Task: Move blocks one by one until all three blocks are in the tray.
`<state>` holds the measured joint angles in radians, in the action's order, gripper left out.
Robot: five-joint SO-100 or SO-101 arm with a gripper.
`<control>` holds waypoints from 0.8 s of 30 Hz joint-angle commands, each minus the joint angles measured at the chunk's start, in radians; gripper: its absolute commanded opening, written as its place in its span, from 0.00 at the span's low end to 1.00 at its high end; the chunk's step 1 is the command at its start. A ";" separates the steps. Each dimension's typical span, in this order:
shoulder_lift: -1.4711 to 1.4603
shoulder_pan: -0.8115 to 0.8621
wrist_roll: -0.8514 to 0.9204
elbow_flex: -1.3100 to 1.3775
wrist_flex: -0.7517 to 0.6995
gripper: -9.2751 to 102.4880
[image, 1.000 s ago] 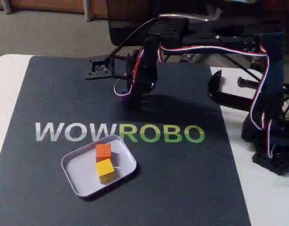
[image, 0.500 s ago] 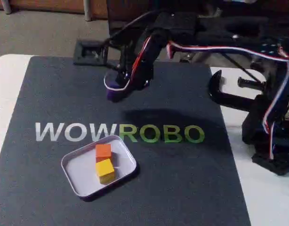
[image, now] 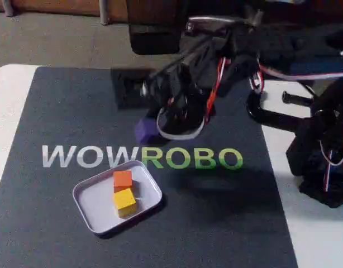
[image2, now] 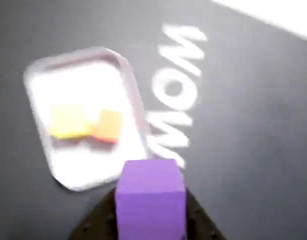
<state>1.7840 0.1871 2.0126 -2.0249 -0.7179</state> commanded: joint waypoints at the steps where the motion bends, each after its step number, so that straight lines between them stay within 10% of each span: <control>1: -0.008 -0.040 -0.041 -0.005 0.115 0.01; 24: -0.370 -0.072 -0.175 0.052 0.442 0.01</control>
<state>1.4189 0.1181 1.8270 -2.0126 -0.2961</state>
